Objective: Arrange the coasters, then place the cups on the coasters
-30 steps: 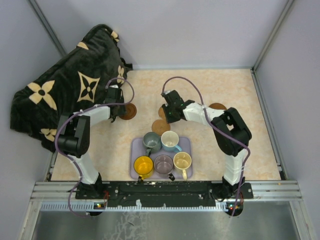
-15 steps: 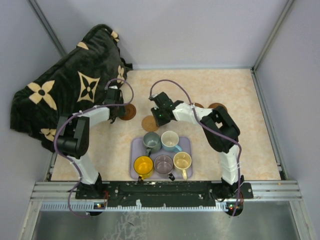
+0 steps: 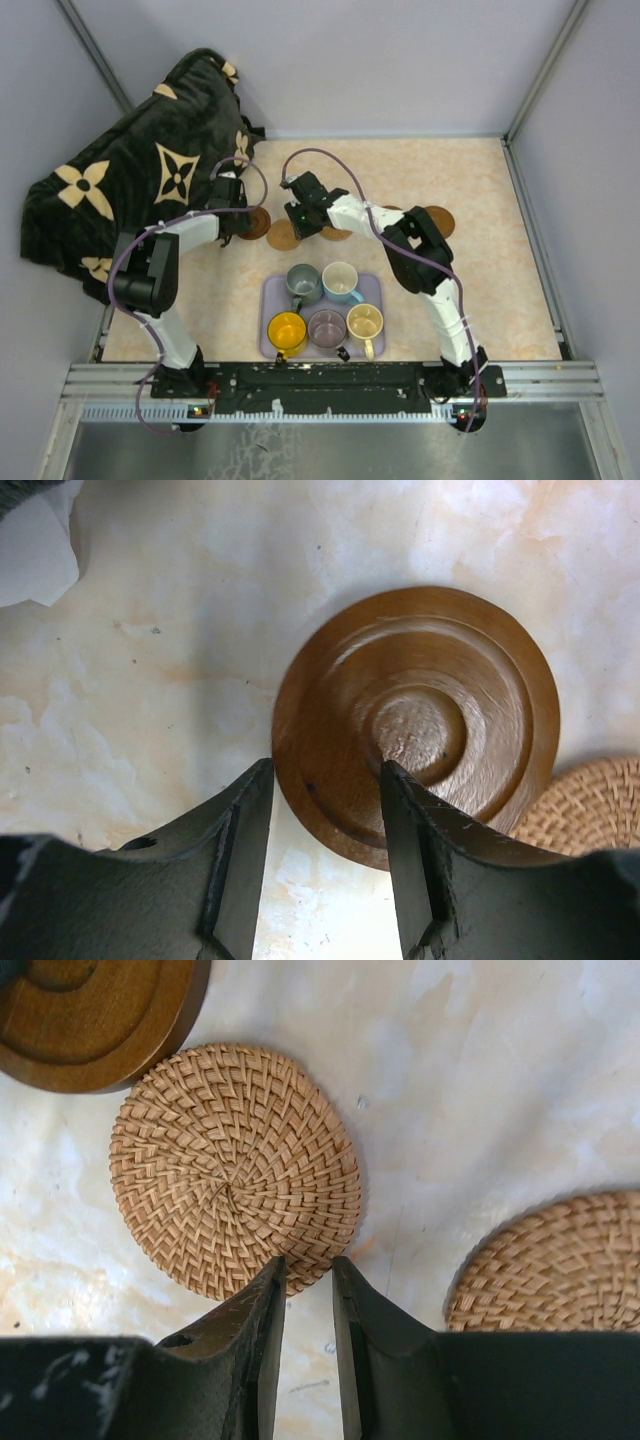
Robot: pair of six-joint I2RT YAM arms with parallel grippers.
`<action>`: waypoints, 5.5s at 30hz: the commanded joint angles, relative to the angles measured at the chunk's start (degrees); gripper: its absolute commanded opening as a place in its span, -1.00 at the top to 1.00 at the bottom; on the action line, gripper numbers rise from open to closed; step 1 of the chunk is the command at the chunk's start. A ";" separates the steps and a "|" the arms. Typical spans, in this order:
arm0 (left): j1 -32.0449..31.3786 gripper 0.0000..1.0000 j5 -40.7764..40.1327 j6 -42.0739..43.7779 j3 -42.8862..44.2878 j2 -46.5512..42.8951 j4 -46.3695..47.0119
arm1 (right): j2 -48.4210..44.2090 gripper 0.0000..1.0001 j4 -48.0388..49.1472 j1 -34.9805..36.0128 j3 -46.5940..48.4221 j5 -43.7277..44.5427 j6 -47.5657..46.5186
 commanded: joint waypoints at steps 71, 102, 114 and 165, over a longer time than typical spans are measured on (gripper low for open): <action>-0.39 -0.11 3.22 0.65 3.18 3.96 -4.20 | -2.78 0.36 -1.62 -3.22 -0.59 6.16 -3.55; -0.21 -0.10 2.72 1.69 9.58 9.49 -5.51 | -21.43 0.37 2.68 -5.46 -19.13 17.50 1.68; -0.21 -0.44 1.47 1.67 10.82 5.46 -6.37 | -19.73 0.37 4.29 -8.27 -20.75 16.91 2.34; -15.94 0.43 20.41 10.47 8.38 5.66 7.86 | -11.78 0.42 8.22 -13.08 -19.23 9.75 2.45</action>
